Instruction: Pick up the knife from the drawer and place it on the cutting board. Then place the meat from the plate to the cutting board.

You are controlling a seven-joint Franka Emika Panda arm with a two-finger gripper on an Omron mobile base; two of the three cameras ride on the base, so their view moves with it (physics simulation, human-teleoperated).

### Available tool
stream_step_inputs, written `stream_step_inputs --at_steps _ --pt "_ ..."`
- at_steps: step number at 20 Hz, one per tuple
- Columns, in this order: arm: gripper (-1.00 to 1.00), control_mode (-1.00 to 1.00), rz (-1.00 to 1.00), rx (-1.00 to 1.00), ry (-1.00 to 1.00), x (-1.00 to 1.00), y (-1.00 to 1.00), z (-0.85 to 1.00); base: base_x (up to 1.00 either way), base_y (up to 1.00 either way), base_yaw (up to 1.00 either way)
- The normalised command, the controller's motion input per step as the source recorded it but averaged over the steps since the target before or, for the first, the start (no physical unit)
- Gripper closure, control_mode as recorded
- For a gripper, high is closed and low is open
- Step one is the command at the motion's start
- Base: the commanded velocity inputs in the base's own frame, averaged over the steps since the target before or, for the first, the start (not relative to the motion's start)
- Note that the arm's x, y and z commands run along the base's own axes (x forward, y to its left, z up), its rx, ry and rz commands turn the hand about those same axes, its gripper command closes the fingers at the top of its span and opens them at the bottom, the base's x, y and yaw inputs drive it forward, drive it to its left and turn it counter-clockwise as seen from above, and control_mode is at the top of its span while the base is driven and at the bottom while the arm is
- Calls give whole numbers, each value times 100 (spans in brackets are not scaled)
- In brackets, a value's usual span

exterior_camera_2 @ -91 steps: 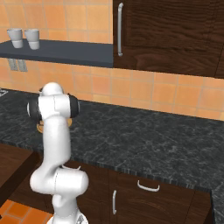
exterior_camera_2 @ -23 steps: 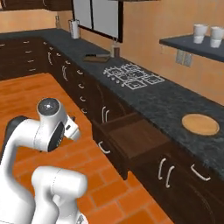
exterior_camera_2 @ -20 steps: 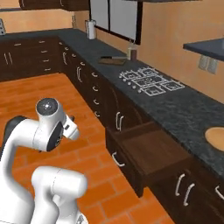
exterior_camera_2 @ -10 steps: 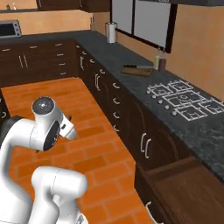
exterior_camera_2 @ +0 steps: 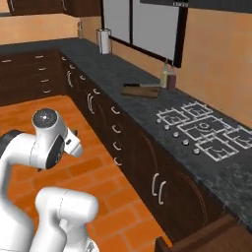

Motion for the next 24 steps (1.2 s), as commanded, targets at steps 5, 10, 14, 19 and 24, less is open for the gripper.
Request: stream_step_inputs --at_steps 5,10,14,19,24 --pt "100 100 0 0 0 0 0 0 100 24 -42" --pt "100 100 0 0 0 0 0 0 100 57 -22" --pt "100 100 0 0 0 0 0 0 100 49 -18" --pt "100 100 0 0 0 0 0 0 100 6 -11" --pt "100 100 0 0 0 0 0 0 56 7 -10"
